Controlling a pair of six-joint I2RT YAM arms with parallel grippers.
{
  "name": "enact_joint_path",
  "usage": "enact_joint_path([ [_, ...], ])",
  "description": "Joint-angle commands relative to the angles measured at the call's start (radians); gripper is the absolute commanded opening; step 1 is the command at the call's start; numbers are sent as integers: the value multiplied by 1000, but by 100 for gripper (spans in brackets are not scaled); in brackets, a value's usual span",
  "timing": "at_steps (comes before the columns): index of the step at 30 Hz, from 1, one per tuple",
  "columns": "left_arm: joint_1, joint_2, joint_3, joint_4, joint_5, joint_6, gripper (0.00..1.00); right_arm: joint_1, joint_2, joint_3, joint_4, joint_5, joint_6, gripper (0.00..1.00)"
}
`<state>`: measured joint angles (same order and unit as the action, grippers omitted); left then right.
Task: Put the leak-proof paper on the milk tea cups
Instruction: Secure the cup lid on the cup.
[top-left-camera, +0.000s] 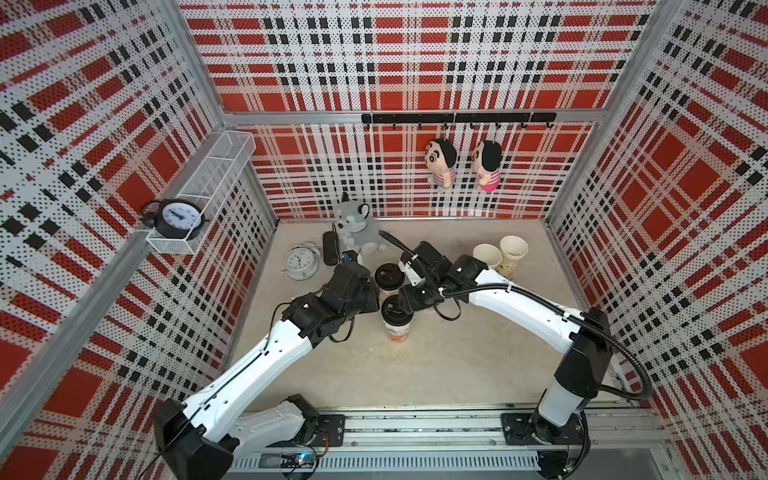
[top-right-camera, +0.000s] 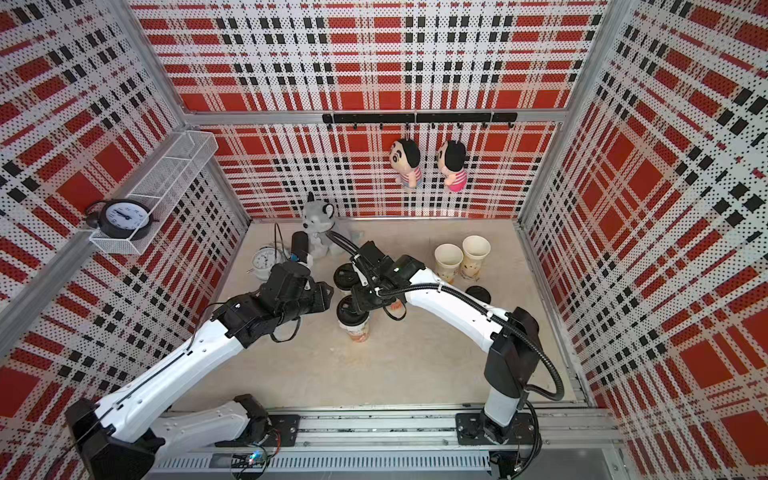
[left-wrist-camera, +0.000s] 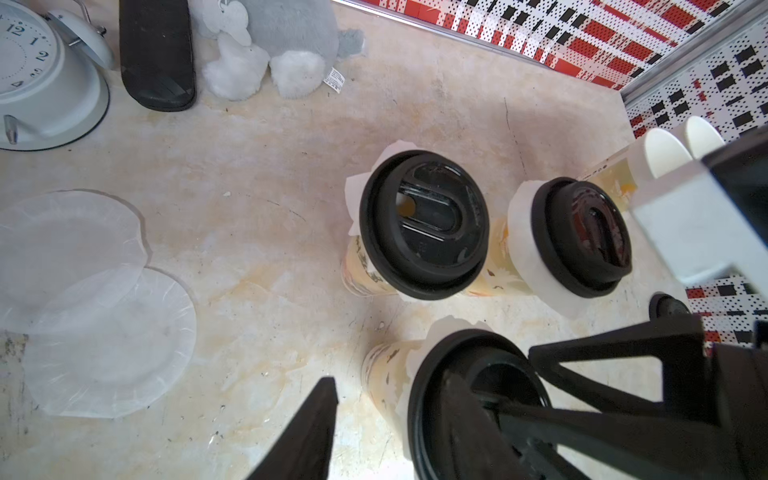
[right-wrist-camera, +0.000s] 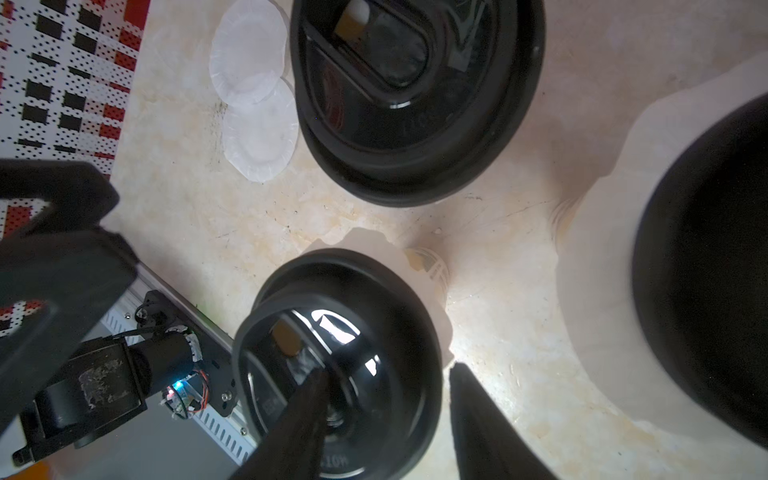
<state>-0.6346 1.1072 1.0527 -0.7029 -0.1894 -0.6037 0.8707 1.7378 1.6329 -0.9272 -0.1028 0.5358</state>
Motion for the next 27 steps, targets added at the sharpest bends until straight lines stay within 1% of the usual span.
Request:
enact_joint_path([
  [1, 17, -13, -20, 7, 14, 22, 46, 8, 29, 48, -69, 41, -20, 51],
  [12, 32, -40, -47, 6, 27, 21, 46, 8, 30, 113, -76, 29, -33, 52],
  [15, 34, -46, -51, 2, 24, 18, 46, 8, 17, 117, -78, 33, -31, 54],
  [17, 39, -50, -50, -2, 22, 19, 46, 8, 7, 125, -91, 55, -32, 59],
  [21, 63, -60, -52, -6, 24, 19, 47, -10, -30, 169, -160, 156, -38, 80],
  [23, 73, -64, -54, -7, 28, 20, 47, -41, -63, 171, -186, 191, -39, 87],
  [27, 89, -70, -61, -6, 33, 26, 54, -155, -158, 121, -222, 254, -50, 100],
])
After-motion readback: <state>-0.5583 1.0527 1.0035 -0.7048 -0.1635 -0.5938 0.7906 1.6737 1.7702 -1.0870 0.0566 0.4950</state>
